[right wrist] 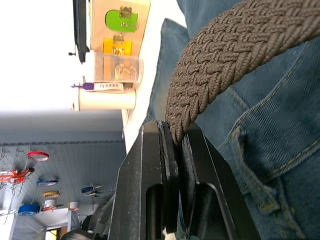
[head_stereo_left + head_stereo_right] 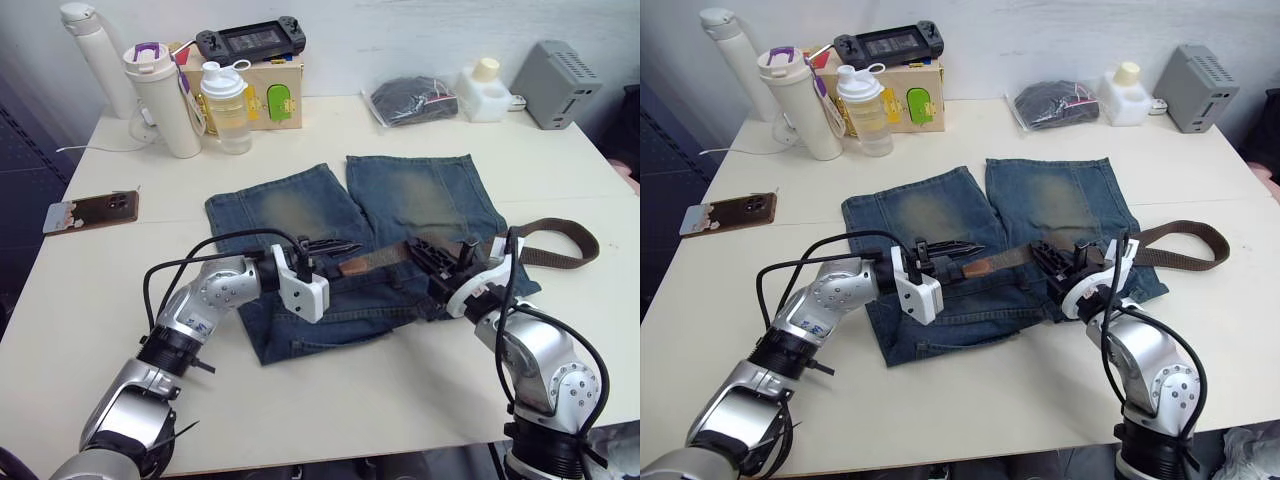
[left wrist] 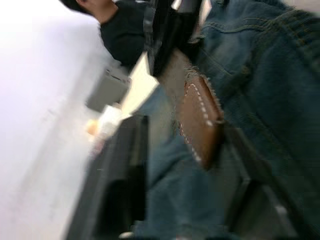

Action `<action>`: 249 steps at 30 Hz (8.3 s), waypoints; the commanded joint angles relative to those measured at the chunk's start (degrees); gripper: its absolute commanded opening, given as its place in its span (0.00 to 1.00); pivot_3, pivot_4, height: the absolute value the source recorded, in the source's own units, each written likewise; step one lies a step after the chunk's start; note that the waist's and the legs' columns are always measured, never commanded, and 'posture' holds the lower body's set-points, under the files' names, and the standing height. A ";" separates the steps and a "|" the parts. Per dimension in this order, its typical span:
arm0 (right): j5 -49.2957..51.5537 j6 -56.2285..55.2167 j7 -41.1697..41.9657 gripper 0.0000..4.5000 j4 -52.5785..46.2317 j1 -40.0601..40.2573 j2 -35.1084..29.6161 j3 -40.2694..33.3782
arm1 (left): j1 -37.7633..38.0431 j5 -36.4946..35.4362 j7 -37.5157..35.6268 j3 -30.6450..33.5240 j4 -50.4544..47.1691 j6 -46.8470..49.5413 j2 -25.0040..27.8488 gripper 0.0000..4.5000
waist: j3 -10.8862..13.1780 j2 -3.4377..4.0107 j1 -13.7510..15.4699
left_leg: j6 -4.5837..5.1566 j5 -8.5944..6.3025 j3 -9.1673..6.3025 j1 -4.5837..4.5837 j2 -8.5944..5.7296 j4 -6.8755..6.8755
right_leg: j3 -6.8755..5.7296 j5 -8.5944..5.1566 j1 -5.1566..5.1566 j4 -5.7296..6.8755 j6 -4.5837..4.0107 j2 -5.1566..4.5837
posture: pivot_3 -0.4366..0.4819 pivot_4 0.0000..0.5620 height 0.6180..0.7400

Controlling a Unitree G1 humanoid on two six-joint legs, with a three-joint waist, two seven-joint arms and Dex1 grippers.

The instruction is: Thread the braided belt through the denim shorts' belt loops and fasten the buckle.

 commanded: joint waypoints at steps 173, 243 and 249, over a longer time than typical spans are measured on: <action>1.33 8.31 6.27 0.99 -0.89 2.54 -0.39 9.58 | 12.82 5.96 6.45 8.88 -10.69 -13.57 7.82 0.00 | -0.09 0.38 0.26 | -0.13 0.09 0.21 0.21 0.18 -0.42 | -0.88 0.15 0.30 -0.62 -0.16 -0.12 | 0.48 0.27 0.56; -35.55 15.74 23.11 0.00 5.79 -0.93 1.64 18.84 | 25.70 -8.51 -8.32 9.06 -18.63 10.54 9.05 0.58 | -0.15 0.39 -1.03 | -0.32 -0.06 0.49 0.32 0.41 -0.55 | -0.55 0.03 0.01 -0.34 -0.38 0.07 | 0.48 0.27 0.56; -34.69 17.05 21.43 0.00 5.87 -0.54 2.67 18.07 | 24.90 -2.22 -3.63 8.87 -15.52 5.54 7.44 0.58 | -0.20 0.33 -1.02 | -0.31 -0.06 0.48 0.34 0.41 -0.54 | -0.56 0.02 0.03 -0.34 -0.39 0.05 | 0.48 0.27 0.56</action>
